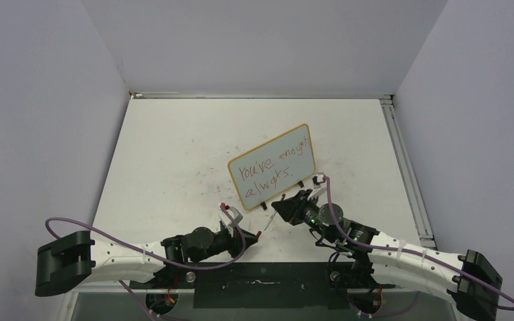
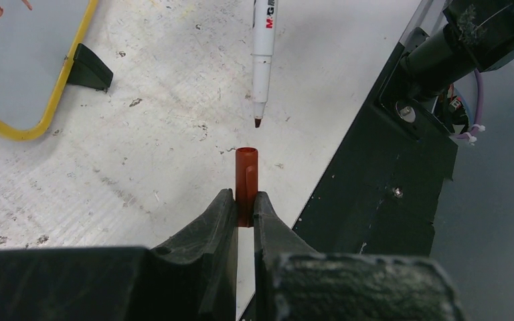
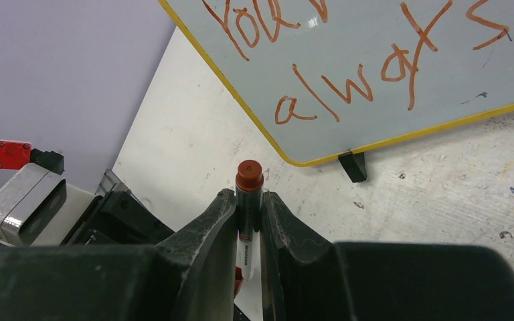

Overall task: Write a sentence on the whiteboard
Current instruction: Close the whiteboard marker at the center of the board.

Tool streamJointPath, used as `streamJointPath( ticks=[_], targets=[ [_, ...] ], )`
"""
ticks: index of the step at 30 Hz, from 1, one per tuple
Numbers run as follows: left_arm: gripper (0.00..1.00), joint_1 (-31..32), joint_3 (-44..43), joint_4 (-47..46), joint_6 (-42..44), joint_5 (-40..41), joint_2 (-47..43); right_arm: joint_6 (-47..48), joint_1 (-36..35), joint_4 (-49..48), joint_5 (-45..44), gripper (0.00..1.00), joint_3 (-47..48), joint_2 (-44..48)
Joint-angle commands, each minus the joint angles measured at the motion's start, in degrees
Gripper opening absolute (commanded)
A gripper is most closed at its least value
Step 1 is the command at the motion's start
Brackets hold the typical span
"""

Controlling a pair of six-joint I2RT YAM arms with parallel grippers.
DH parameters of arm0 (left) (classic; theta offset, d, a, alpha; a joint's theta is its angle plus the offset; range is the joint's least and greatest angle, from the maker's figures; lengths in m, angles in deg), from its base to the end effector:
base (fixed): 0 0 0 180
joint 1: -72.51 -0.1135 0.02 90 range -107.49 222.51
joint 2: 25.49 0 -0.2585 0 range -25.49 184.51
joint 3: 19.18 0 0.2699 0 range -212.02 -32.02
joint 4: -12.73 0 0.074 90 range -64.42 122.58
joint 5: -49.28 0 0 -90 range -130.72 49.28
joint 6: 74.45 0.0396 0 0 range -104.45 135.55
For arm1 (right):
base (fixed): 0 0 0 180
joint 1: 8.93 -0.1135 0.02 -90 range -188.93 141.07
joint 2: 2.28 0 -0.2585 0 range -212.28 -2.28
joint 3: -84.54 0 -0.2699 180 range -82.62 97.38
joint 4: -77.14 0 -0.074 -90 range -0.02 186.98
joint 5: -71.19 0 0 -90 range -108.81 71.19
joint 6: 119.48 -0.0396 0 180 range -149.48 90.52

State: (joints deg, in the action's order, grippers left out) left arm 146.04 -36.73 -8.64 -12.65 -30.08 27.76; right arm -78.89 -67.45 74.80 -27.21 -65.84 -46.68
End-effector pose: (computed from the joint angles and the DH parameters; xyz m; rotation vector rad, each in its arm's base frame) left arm 0.0620 -0.1839 0.1352 0.6216 1.8548 -1.0607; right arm 0.1129 0.1733 0.2011 -0.0403 1.9574 1.1854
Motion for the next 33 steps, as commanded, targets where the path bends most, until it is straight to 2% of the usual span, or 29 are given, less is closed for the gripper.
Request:
streamJointPath(
  ticks=[1,33],
  targets=[
    [0.0,0.6,-0.3,-4.3,0.8,-1.3,0.1,-0.5,-0.3,-4.6,-0.3,0.05,0.2,-0.4],
    [0.0,1.1,0.0,-4.6,0.4,-0.5,-0.2,-0.9,-0.2,-9.2,3.3,0.05,-0.1,-5.0]
  ],
)
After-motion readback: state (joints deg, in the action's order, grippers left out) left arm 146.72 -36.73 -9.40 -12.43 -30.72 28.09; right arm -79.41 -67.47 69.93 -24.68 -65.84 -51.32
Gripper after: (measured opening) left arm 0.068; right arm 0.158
